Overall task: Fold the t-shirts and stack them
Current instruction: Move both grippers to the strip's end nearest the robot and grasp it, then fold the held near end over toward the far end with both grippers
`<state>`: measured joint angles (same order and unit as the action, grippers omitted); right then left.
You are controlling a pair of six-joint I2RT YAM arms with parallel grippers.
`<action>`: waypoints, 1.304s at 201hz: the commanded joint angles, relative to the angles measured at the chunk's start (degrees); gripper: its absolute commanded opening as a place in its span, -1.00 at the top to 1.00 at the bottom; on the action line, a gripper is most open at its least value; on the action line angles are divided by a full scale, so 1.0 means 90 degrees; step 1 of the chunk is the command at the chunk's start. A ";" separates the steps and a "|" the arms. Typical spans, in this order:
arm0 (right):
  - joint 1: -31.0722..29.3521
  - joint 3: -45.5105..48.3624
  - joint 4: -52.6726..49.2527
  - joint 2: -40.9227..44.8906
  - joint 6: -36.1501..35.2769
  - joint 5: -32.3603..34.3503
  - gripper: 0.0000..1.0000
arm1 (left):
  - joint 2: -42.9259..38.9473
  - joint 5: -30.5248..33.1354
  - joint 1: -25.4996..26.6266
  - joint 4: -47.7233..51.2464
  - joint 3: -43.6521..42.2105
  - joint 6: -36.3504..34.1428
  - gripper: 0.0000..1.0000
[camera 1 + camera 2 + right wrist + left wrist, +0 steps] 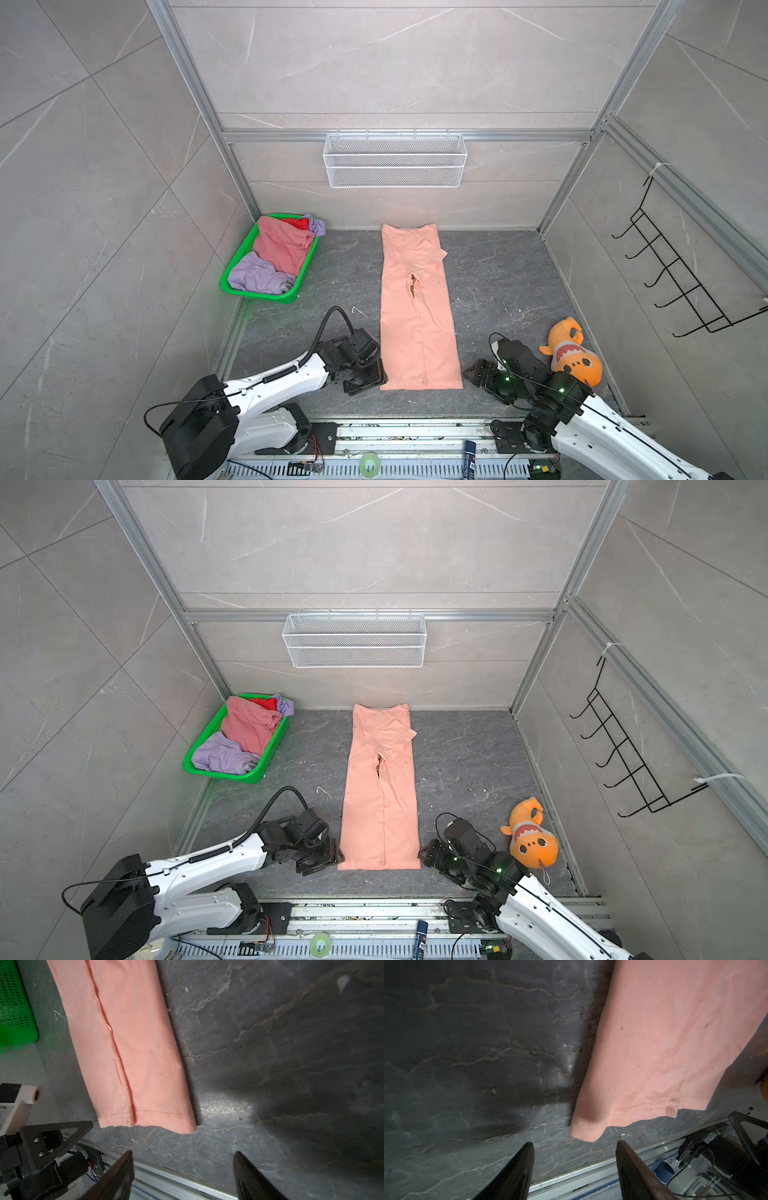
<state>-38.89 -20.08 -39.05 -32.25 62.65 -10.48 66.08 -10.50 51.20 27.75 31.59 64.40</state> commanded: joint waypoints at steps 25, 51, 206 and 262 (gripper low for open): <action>-0.0443 0.0455 0.0477 -0.0159 0.0492 0.0158 -0.48 | 0.0088 0.0583 0.0438 -0.1089 -0.0355 0.1230 -0.23; -0.0844 0.0646 0.1130 -0.0771 0.0765 0.0354 -0.43 | 0.0411 0.0634 0.0574 -0.1328 -0.0432 0.1405 -0.11; -0.3479 0.0180 0.1005 -0.1841 0.2764 0.2618 1.00 | -0.0828 0.1043 0.1349 -0.0716 -0.0768 0.1941 1.00; -0.4030 -0.2090 -0.0250 -0.2637 0.2765 0.4607 1.00 | -0.1065 0.1092 0.0763 0.0134 0.0659 0.0990 1.00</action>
<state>-74.85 -30.74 -35.90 -52.88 86.24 18.31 55.61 -1.48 62.22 25.28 30.13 79.31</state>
